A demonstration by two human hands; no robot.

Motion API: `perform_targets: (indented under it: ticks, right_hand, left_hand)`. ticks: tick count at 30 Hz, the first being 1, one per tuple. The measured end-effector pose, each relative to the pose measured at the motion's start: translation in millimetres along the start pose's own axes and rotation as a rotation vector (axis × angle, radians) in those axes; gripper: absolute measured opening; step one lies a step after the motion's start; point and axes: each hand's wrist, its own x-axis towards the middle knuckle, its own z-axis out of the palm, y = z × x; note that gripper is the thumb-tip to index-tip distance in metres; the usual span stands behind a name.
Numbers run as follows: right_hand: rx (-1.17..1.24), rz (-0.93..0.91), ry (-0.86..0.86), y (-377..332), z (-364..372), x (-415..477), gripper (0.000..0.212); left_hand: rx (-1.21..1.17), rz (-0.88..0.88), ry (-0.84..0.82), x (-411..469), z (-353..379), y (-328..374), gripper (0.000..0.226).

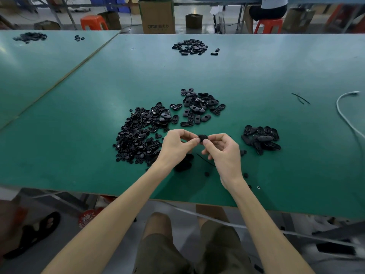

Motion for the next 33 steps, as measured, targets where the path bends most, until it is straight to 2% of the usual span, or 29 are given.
perform_targets:
  ticks: [10,17,21,24,27,30,33]
  right_hand:
    - [-0.015,-0.016,-0.037,4,-2,1,0.012]
    - [0.003,-0.019,-0.068,3,-2,0,0.012]
    - [-0.006,-0.020,-0.098,1,-1,-1,0.011]
    - [-0.044,-0.018,-0.117,1,1,0,0.009]
    - [-0.131,-0.026,-0.144,1,3,1,0.011]
    - [-0.278,-0.066,-0.205,2,6,0,0.014]
    - [-0.278,-0.080,-0.208,1,6,-1,0.012]
  left_hand:
    - [-0.102,-0.034,0.001,0,0,-4,0.009]
    - [-0.253,-0.038,0.012,-3,-2,-12,0.031]
    - [-0.357,0.069,-0.021,-8,-1,-17,0.017]
    - [-0.429,0.120,-0.002,-10,-2,-21,0.020]
    - [-0.444,0.137,0.024,-10,-4,-23,0.023]
    - [-0.450,0.130,0.014,-10,-2,-20,0.017]
    - [-0.449,0.154,-0.031,-13,1,-17,0.013]
